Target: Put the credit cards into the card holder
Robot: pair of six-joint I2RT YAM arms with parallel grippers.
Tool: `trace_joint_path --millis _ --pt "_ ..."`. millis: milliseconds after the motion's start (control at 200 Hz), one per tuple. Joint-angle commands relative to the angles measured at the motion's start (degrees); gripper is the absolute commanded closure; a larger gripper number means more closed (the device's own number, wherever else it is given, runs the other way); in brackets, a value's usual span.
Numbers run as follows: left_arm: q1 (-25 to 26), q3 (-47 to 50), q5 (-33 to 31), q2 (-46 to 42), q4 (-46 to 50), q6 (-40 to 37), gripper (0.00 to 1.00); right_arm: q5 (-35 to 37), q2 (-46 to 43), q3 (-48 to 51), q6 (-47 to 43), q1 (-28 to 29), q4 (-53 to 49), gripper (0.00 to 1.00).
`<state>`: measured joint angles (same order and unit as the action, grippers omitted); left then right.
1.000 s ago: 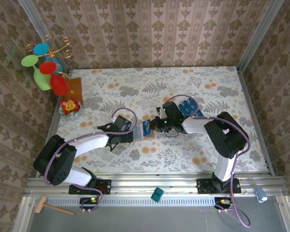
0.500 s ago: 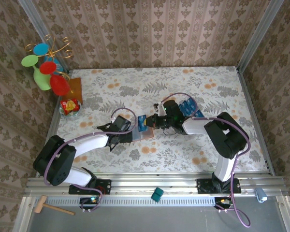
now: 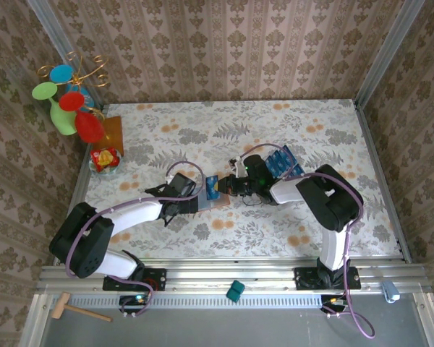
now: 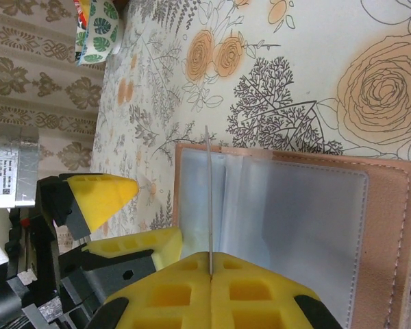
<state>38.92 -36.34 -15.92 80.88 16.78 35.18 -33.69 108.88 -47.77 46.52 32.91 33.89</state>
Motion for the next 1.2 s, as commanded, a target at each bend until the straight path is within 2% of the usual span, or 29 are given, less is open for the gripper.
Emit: trace_joint_path --millis 0,1195 --pt "-0.3 1.2 -1.5 -0.6 3.6 0.5 0.0 -0.7 1.8 0.8 -0.4 0.2 3.6 1.0" --pt "-0.2 1.4 -1.5 -0.8 3.8 0.7 0.0 -5.1 7.2 1.5 2.9 0.2 11.5 1.0"
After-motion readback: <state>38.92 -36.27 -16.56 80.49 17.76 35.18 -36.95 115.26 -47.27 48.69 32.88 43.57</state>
